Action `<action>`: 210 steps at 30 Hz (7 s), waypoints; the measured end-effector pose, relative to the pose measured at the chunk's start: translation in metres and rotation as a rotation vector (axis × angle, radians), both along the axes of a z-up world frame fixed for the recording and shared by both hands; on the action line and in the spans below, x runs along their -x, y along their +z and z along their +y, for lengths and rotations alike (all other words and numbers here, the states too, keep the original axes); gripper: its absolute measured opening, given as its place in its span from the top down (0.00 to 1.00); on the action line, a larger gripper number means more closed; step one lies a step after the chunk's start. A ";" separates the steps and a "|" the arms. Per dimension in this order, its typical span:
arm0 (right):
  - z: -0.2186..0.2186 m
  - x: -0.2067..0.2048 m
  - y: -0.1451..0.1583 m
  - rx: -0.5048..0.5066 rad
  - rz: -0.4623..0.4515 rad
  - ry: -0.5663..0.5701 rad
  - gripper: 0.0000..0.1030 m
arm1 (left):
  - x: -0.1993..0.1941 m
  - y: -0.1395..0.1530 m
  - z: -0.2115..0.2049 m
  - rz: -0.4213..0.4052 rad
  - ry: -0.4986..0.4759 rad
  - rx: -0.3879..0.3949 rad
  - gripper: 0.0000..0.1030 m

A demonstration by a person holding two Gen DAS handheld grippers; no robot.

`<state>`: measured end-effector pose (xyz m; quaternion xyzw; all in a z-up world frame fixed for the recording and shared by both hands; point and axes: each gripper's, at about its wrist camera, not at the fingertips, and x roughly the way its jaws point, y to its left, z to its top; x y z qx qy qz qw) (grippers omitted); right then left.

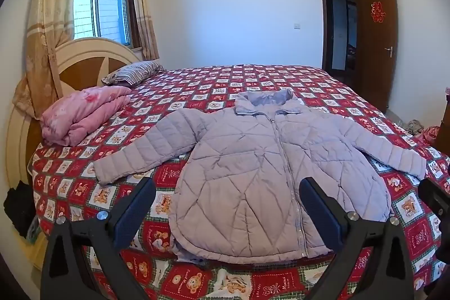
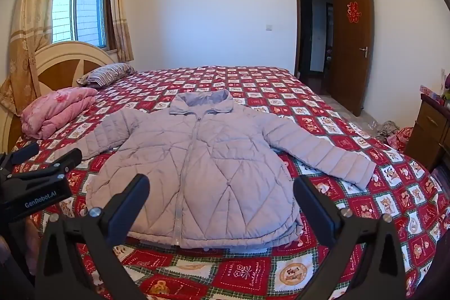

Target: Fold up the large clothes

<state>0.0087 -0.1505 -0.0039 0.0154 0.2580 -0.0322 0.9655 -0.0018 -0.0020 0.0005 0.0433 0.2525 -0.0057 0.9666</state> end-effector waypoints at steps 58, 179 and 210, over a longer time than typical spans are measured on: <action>0.001 -0.004 -0.010 -0.004 0.032 0.012 0.00 | -0.006 -0.003 0.010 0.007 0.027 0.043 0.01; -0.063 -0.309 -0.085 0.100 0.153 0.016 0.90 | -0.335 -0.152 0.077 0.301 0.235 -0.035 0.01; -0.169 -0.216 -0.115 -0.015 0.174 -0.107 0.25 | -0.341 -0.106 -0.204 0.366 -0.337 0.086 0.10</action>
